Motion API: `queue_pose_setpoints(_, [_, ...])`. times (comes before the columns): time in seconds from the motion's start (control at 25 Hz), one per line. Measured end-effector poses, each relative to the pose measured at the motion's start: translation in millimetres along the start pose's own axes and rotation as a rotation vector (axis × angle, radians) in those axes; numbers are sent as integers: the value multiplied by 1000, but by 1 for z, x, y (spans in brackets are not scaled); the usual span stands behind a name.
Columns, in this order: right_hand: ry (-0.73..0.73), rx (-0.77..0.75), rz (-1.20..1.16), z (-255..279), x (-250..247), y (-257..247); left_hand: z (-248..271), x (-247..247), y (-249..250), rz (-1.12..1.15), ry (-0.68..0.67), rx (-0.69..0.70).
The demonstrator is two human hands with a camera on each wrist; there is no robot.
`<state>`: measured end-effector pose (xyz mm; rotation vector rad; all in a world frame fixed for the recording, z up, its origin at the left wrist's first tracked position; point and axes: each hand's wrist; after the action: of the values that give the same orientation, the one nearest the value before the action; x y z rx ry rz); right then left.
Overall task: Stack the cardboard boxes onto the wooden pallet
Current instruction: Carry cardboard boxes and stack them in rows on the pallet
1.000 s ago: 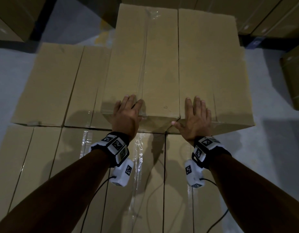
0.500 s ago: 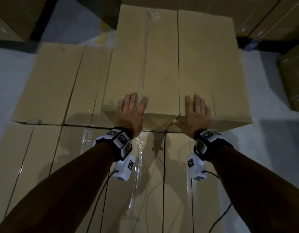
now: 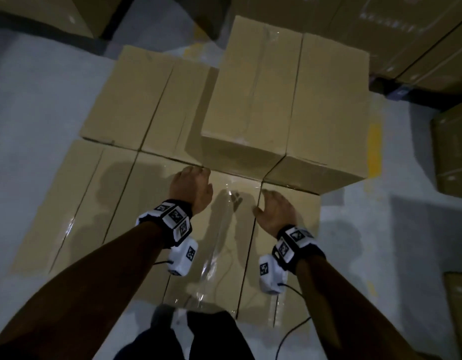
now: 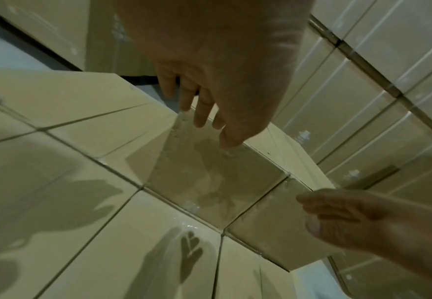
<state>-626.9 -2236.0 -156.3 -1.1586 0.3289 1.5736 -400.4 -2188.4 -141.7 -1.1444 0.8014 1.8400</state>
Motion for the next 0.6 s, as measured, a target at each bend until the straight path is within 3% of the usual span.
queue_pose_setpoints(0.32, [-212,-200,-13,52,55,-156,133,-20,-143,109,13,-263])
queue_pose_setpoints(0.6, [-236,-481,120,93,96,-319,249,-16,-292,217,83,-550])
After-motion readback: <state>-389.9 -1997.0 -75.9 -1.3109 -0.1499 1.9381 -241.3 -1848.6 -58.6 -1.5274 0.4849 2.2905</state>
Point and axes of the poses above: each hand's wrist, its own z-axis away from the middle knuckle, its own x-axis out of the palm, y = z × x, and after that the axes turned 15 degrees about -x, right-handed
